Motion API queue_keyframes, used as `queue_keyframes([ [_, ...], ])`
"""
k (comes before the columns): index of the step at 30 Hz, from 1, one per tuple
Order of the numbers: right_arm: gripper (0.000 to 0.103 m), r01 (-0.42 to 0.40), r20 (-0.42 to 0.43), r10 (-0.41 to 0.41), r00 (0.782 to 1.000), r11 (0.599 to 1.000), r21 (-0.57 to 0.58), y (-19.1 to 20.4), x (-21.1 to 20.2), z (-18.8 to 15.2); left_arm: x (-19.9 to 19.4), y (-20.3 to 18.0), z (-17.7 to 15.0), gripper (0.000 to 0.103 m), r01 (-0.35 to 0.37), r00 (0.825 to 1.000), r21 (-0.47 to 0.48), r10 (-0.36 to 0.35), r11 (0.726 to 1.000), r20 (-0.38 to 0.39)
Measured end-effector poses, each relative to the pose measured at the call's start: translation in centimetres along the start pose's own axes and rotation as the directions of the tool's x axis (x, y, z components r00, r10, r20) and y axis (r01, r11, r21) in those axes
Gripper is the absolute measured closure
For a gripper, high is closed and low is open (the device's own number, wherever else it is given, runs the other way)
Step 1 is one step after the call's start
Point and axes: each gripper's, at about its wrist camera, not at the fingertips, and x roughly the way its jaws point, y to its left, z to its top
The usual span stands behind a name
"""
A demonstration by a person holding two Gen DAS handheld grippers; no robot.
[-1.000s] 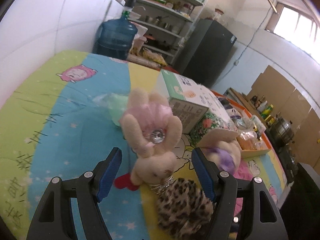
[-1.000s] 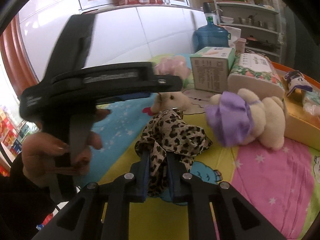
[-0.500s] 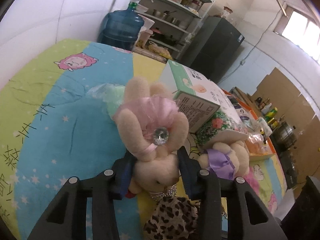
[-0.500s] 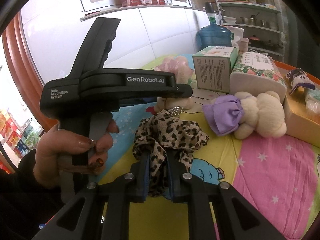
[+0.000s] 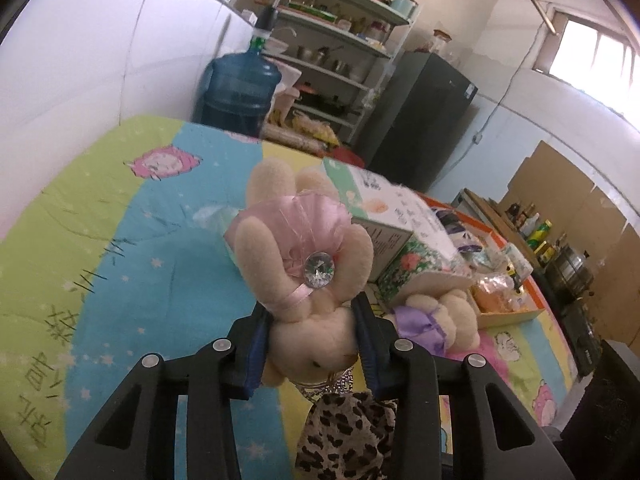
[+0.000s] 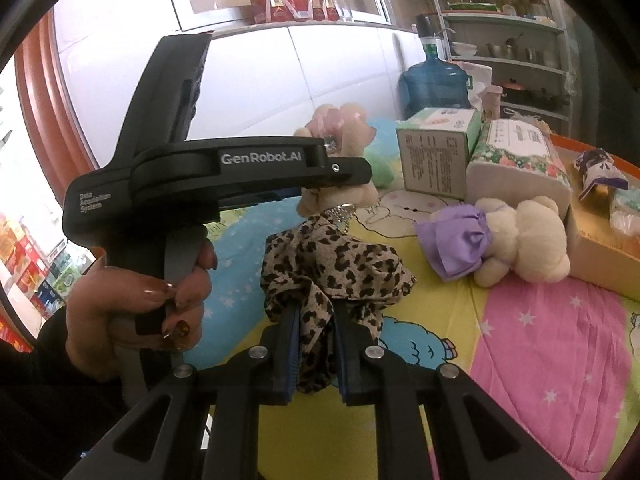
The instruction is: Organize soft objects
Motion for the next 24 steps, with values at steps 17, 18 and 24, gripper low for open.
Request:
queue_keyframes([
  [17, 0.088, 0.045, 0.092, -0.042, 0.995, 0.998, -0.033, 1.0, -4.4, 0.7, -5.1, -0.8, 1.5, 0.063, -0.004, 0.991, 0.037, 0.0, 0.999, 0.133],
  [18, 0.088, 0.054, 0.1, -0.05, 0.994, 0.998, -0.031, 0.9, -4.8, 0.7, -5.3, -0.8, 1.7, 0.063, -0.006, 0.99, 0.039, 0.001, 0.999, 0.138],
  [24, 0.088, 0.093, 0.139, -0.092, 0.986, 0.996, -0.001, -0.4, -6.8, 0.6, -5.9, -1.8, 2.0, 0.063, -0.001, 0.989, 0.06, -0.008, 0.998, 0.15],
])
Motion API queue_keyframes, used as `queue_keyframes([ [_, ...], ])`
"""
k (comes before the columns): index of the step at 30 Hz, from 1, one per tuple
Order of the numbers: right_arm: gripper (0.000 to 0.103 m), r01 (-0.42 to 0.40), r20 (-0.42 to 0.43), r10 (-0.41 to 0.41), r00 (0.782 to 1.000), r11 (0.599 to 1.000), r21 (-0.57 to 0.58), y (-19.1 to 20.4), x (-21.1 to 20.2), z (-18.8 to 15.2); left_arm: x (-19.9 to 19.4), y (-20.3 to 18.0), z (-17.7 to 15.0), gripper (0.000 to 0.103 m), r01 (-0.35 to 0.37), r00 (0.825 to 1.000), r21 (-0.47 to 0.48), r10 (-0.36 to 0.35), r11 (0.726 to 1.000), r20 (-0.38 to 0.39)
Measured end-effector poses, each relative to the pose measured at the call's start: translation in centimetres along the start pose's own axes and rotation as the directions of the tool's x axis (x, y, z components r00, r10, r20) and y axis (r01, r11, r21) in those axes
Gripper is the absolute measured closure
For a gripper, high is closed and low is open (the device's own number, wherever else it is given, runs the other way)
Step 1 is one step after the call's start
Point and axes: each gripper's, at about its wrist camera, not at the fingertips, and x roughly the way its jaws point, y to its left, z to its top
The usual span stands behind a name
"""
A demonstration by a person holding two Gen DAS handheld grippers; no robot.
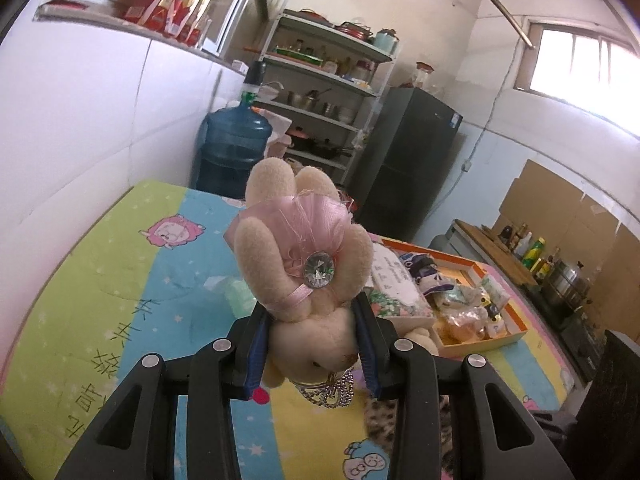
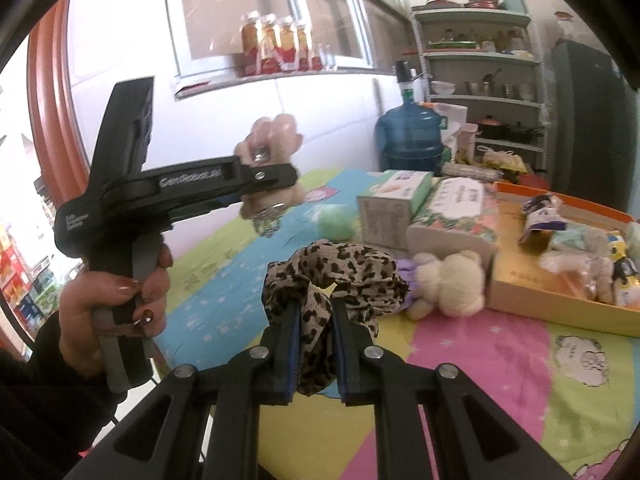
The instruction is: Organize soft objects
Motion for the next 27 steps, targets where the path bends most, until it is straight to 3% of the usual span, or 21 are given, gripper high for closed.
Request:
queue_keyframes([
  [17, 0.088, 0.108, 0.098, -0.118, 0.988, 0.989, 0.104, -5.5, -5.3, 0.2, 1.9, -5.8, 0.3, 0.063, 0.075, 0.997, 0.09, -0.072, 0.993, -0.038],
  [27, 0.088, 0.171, 0.145, -0.195, 0.97, 0.972, 0.16, -9.4, -8.0, 0.2, 4.1, -10.0, 0.8, 0.063, 0.131, 0.99, 0.141, -0.122, 0.981, -0.071],
])
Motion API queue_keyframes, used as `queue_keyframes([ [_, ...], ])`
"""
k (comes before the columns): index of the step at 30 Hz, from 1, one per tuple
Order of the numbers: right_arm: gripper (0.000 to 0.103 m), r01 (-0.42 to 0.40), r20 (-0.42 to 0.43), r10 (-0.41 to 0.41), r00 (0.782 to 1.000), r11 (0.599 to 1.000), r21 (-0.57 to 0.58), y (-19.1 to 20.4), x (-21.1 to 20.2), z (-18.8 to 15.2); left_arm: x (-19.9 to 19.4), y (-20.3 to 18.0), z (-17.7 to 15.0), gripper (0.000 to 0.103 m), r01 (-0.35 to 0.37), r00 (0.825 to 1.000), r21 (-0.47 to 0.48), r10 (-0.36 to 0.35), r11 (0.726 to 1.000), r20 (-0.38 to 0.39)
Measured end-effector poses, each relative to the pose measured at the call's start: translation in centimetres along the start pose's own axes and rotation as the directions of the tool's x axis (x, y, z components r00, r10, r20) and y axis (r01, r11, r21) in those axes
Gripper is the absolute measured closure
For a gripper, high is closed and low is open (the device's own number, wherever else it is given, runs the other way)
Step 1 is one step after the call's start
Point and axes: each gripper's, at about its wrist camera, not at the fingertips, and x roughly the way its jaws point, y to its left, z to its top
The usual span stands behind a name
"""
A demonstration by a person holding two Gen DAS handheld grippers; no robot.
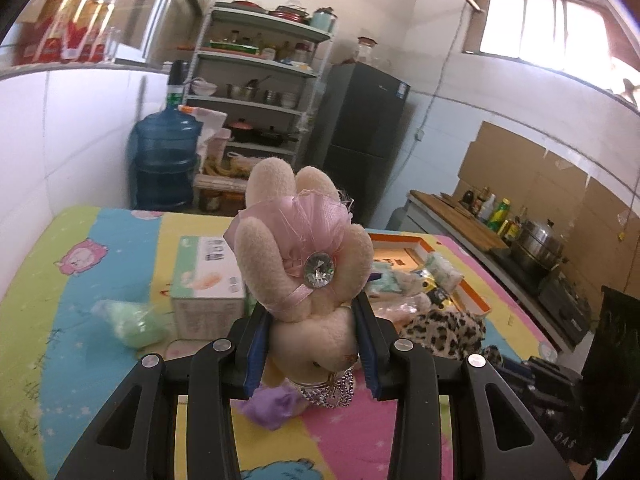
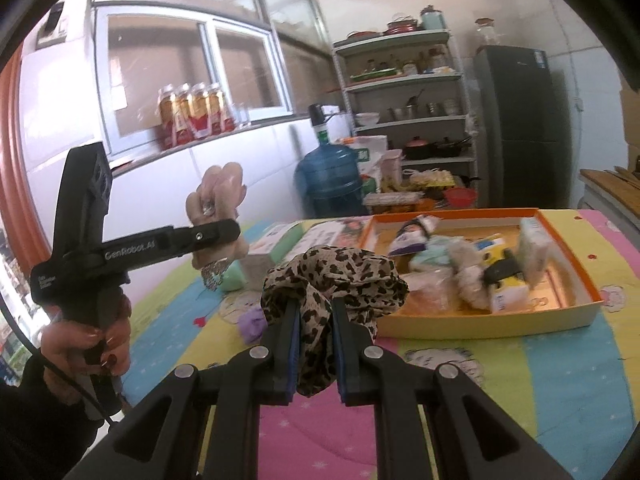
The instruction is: Organize soft objects
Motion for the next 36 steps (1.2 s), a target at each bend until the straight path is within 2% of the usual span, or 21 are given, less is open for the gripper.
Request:
queue_keyframes([
  [16, 0.088, 0.112, 0.079, -0.118, 0.99, 0.991, 0.076, -6.6, -2.6, 1.1, 4.5, -4.6, 0.7, 0.063, 0.058, 0.997, 0.063, -0.054, 0.996, -0.057],
  [36, 0.088, 0.171, 0.122, -0.184, 0.975, 0.979, 0.108, -13.4, -2.2, 3.0, 12.0, -10.6, 0.9, 0.063, 0.113, 0.986, 0.112, -0.097, 0.987, -0.138],
])
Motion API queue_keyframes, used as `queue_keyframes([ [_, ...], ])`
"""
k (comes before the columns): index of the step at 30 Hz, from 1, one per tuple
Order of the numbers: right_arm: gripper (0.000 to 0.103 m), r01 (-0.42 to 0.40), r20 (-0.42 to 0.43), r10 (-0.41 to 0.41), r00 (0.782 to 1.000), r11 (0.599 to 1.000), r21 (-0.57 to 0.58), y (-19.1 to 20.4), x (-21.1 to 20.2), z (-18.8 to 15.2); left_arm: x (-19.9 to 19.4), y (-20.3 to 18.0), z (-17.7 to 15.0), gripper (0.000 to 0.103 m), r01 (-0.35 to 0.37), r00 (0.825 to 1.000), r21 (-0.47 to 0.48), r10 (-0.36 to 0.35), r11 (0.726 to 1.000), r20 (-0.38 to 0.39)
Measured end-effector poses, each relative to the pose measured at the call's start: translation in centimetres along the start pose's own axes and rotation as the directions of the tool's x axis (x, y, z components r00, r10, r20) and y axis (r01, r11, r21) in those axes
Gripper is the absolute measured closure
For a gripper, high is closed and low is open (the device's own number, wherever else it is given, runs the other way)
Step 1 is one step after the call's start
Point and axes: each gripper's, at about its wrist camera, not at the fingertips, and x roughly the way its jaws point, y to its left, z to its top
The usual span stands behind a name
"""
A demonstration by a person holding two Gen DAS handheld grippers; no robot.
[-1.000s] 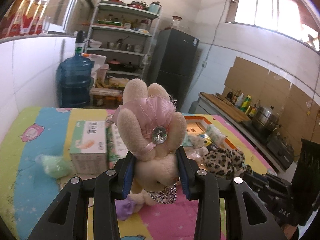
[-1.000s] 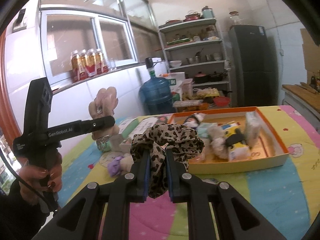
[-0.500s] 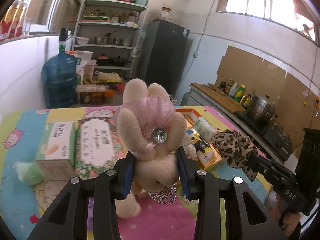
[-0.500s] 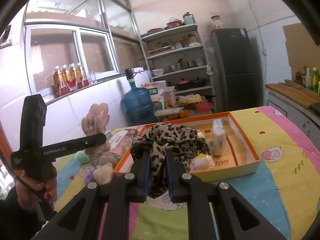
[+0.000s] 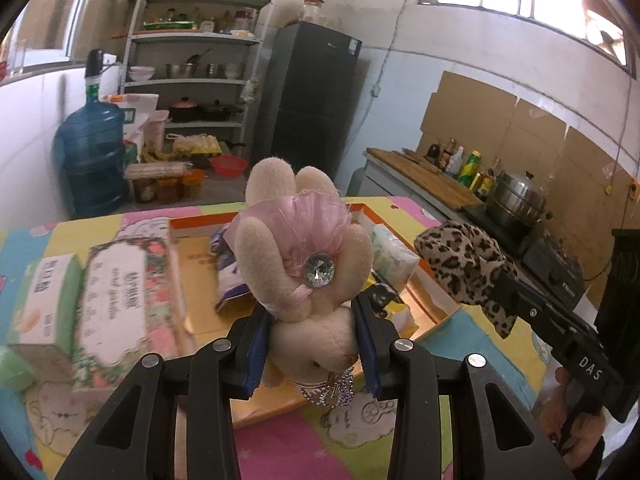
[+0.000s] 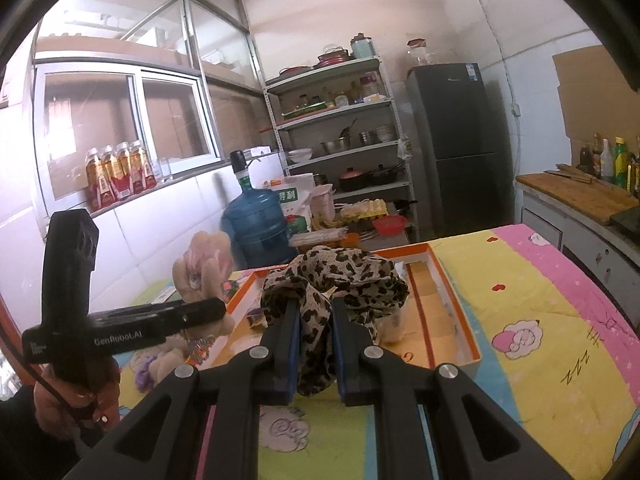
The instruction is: Organize soft objects
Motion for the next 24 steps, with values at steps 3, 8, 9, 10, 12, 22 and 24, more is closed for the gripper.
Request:
queue_keyframes([
  [3, 0.088, 0.025, 0.002, -0.025, 1.0, 1.0, -0.001, -0.8, 0.6, 0.3, 1.3, -0.7, 0.4, 0.063, 0.008, 1.0, 0.004, -0.008, 1.0, -0.009],
  [8, 0.088, 0.055, 0.001, -0.055, 0.998, 0.998, 0.029, -2.8, 1.6, 0.6, 3.4, -1.6, 0.8, 0.063, 0.021, 0.999, 0.011, -0.021, 1.0, -0.028],
  [9, 0.088, 0.062, 0.001, -0.062, 0.998, 0.998, 0.033, -3.2, 1.7, 0.6, 4.0, -1.7, 1.0, 0.063, 0.024, 0.999, 0.013, -0.023, 1.0, -0.032],
  [10, 0.088, 0.076, 0.0, -0.076, 0.997, 0.996, 0.04, -3.7, 2.0, 0.7, 4.4, -1.9, 1.0, 0.063, 0.025, 0.999, 0.014, -0.025, 1.0, -0.034],
  [12, 0.088, 0.096, -0.004, -0.096, 0.995, 0.994, 0.053, -4.4, 2.5, 0.7, 5.1, -2.2, 1.1, 0.063, 0.026, 0.999, 0.016, -0.026, 1.0, -0.038],
  [22, 0.088, 0.183, -0.125, -0.173, 0.977, 0.98, 0.076, -6.6, 6.8, -0.1, 8.2, -2.3, 0.9, 0.063, 0.023, 0.996, 0.006, -0.022, 1.0, -0.084],
  [24, 0.088, 0.169, -0.159, -0.156, 0.975, 0.983, 0.077, -6.6, 7.6, -0.4, 8.7, -2.3, 0.9, 0.063, 0.023, 0.996, 0.007, -0.023, 1.0, -0.089],
])
